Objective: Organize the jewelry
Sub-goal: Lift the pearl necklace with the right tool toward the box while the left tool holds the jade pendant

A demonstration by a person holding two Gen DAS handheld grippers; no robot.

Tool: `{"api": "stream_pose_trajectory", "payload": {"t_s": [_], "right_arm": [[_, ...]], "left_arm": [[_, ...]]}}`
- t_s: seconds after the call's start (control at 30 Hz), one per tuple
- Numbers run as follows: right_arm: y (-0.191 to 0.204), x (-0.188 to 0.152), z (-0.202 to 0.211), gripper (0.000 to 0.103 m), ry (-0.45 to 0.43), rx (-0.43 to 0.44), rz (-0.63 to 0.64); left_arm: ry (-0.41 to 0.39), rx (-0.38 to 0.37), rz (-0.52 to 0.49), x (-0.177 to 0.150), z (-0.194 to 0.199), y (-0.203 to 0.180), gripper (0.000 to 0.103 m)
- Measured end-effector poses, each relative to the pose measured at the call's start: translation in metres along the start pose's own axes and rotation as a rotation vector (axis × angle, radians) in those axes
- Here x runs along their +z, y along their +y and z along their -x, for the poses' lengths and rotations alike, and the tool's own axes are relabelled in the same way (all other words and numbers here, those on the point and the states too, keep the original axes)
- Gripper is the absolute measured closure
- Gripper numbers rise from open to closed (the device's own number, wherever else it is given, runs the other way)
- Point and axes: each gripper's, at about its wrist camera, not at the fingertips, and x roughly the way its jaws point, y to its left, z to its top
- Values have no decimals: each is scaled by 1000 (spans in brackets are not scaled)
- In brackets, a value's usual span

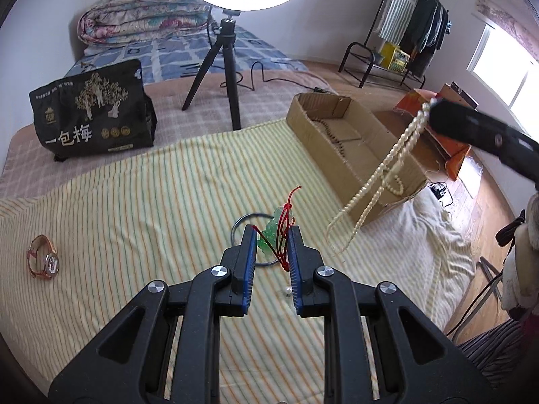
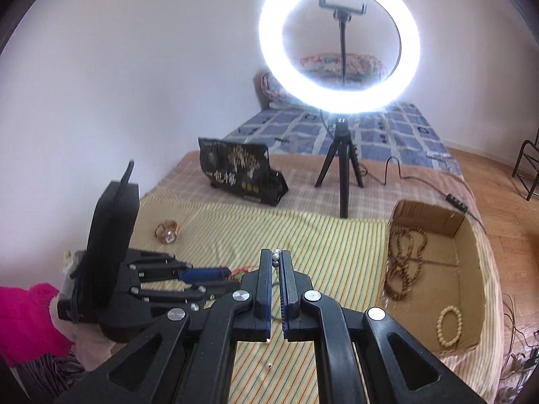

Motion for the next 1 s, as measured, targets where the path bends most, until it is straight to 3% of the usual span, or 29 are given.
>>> {"api": "stream_pose_trajectory", "payload": {"t_s": [0.37,1.0], "right_arm": [[-35,27,29,102,-95,-44,-47],[-131,31,42,102,-126,-228,-147]], "left_arm": [[-44,-36,-19,19,3,-28,86],[-44,-109,-89,50,-44,-99,86]]}}
